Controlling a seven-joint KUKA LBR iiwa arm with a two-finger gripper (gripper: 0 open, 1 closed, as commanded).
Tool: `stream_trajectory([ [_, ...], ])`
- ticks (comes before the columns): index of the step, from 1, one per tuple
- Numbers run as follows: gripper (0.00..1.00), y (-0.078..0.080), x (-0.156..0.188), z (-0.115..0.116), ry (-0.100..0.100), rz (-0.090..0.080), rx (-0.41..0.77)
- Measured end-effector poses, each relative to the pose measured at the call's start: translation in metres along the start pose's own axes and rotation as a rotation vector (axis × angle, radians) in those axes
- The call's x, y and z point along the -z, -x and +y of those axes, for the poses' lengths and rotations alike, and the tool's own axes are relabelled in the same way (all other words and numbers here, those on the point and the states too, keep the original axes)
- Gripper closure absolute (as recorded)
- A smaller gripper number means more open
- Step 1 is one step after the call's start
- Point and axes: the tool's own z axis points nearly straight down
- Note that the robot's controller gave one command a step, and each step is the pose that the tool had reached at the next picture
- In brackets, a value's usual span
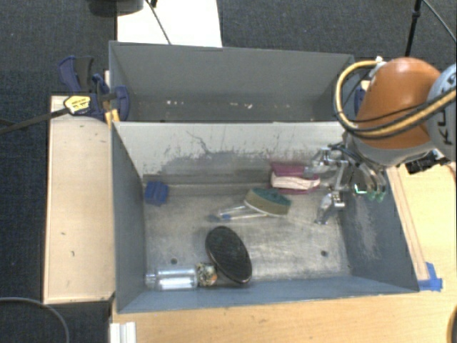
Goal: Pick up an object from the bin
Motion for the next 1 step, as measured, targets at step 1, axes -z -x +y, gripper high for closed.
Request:
stream_trajectory([
  [1, 0.0, 0.0185, -0.0885, 0.0148, -0.001, 0.006, -0.162],
])
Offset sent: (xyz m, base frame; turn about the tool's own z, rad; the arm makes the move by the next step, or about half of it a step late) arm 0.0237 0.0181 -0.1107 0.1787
